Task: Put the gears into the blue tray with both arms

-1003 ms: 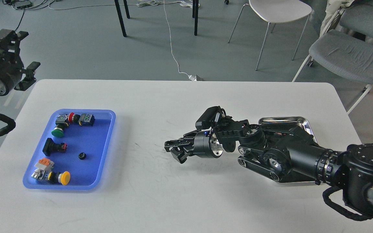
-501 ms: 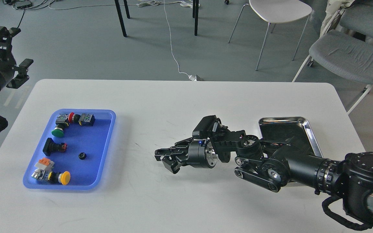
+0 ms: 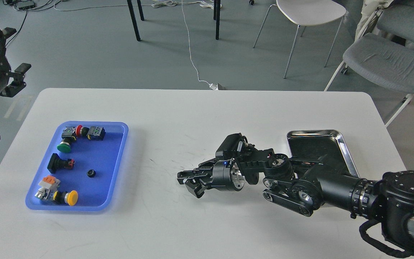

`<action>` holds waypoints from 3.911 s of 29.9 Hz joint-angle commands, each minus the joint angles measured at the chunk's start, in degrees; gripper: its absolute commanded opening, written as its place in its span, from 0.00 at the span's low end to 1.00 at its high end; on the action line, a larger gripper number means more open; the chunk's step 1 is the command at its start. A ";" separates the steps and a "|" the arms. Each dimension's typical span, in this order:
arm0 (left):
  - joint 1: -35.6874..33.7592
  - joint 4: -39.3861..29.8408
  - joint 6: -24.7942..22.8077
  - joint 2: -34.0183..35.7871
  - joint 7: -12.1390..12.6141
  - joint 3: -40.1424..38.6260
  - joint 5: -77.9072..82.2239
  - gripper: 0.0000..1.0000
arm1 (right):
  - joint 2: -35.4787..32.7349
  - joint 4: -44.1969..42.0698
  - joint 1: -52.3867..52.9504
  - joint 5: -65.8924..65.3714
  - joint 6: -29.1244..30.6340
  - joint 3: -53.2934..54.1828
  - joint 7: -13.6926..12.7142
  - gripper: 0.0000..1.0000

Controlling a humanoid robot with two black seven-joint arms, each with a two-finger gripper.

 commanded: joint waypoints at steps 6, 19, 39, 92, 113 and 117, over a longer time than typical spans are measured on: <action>0.09 -0.01 -0.05 0.27 0.01 0.01 -0.01 0.99 | 0.00 -1.33 0.00 0.70 -0.37 1.67 -0.56 0.38; 0.18 -0.01 -0.14 0.71 0.01 0.10 0.08 0.99 | 0.00 -2.83 -1.75 0.97 -1.25 8.34 -1.62 0.60; 0.36 -6.51 -15.08 8.61 -5.17 4.32 2.80 0.98 | 0.00 -3.62 -0.88 20.92 -2.04 30.32 -5.05 0.74; -5.09 -30.57 2.32 9.93 -4.20 15.65 48.40 0.98 | -18.54 -9.34 -6.06 73.74 -4.15 36.21 -6.01 0.87; -5.45 -34.56 7.16 2.92 -5.09 15.65 87.79 0.98 | -22.41 -9.60 -6.85 73.57 -3.45 35.86 -5.13 0.95; -5.01 -34.38 7.60 0.28 -5.09 16.09 91.57 0.98 | -22.41 -9.51 -6.94 73.65 -3.53 35.86 -5.13 0.95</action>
